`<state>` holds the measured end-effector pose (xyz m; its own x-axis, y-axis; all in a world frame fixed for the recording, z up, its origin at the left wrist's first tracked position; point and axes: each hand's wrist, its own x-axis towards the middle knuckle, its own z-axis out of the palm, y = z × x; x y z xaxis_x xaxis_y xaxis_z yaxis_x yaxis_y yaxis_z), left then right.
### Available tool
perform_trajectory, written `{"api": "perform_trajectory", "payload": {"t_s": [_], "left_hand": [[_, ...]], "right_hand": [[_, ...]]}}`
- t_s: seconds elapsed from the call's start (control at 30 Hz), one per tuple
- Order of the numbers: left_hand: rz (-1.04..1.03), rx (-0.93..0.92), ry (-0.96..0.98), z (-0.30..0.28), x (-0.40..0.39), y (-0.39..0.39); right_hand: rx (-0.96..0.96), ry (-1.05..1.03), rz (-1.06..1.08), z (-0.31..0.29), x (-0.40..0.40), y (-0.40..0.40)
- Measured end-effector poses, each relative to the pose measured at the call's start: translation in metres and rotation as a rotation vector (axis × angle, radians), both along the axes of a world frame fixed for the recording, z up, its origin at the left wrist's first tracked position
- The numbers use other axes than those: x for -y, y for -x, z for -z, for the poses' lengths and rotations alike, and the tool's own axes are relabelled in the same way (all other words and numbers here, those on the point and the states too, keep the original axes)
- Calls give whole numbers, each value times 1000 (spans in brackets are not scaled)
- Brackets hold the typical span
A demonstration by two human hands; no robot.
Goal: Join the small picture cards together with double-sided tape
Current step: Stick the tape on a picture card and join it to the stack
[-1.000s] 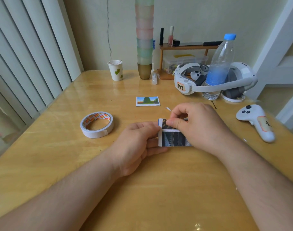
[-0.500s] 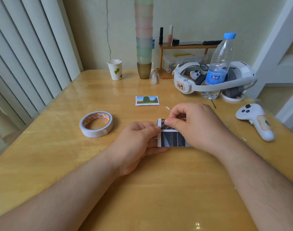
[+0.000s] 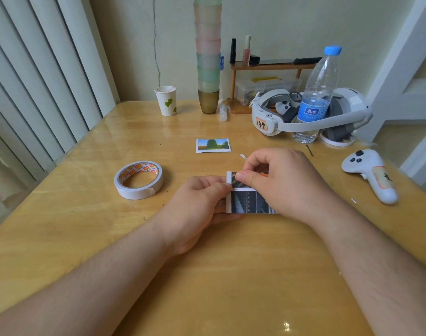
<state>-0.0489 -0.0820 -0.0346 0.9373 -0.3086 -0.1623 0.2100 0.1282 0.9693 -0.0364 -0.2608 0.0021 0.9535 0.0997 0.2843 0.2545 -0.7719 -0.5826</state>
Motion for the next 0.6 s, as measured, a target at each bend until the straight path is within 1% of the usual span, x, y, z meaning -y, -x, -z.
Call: {"api": "perform_trajectory", "payload": {"t_s": [0.1, 0.17, 0.33, 0.47, 0.6], "left_hand": [[-11, 31, -14, 0, 1, 1], [-26, 53, -16, 0, 1, 1], [-76, 70, 15, -2, 0, -1], [-105, 66, 45, -4, -2, -1], [-135, 80, 69, -5, -4, -2]], "right_hand": [[5, -27, 2, -1, 0, 0], [2, -83, -10, -1, 1, -1], [-80, -182, -24, -2, 7, -2], [-176, -362, -74, -4, 11, -2], [-193, -511, -114, -6, 12, -1]]}}
